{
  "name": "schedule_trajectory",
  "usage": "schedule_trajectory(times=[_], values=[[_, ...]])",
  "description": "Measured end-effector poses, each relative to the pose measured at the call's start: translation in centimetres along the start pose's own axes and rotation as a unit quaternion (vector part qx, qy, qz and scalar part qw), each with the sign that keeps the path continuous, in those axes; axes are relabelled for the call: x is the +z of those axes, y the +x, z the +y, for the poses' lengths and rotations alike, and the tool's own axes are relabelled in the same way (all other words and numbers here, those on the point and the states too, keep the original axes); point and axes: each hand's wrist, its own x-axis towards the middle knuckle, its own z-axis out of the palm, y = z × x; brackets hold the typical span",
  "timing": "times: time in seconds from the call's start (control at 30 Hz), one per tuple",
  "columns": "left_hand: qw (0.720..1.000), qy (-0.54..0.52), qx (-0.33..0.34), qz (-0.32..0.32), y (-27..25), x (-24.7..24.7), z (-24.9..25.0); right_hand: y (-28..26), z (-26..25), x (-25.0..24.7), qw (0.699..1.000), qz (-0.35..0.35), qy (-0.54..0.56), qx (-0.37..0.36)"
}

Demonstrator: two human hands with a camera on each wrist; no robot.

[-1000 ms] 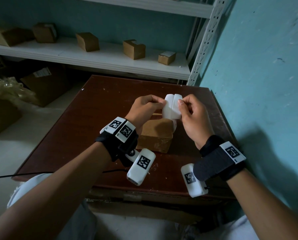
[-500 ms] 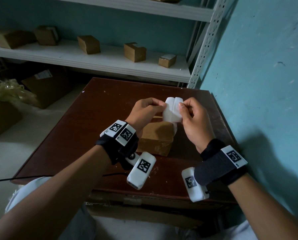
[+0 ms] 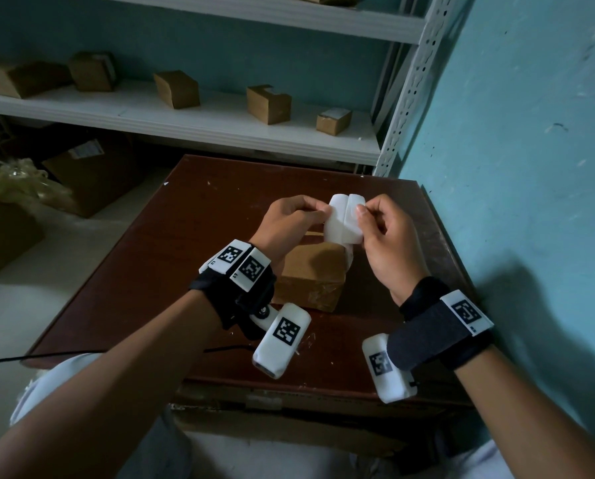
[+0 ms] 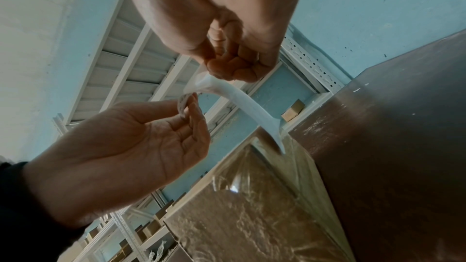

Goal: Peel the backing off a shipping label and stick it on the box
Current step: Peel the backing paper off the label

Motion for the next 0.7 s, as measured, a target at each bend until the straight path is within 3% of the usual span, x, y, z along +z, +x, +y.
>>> schedule_trajectory(times=[0.7], values=[[1.0, -0.003, -0.005, 0.002, 0.03, -0.01, 0.16, 0.12, 0.23, 0.09, 1.0, -0.005, 0.001, -0.006]])
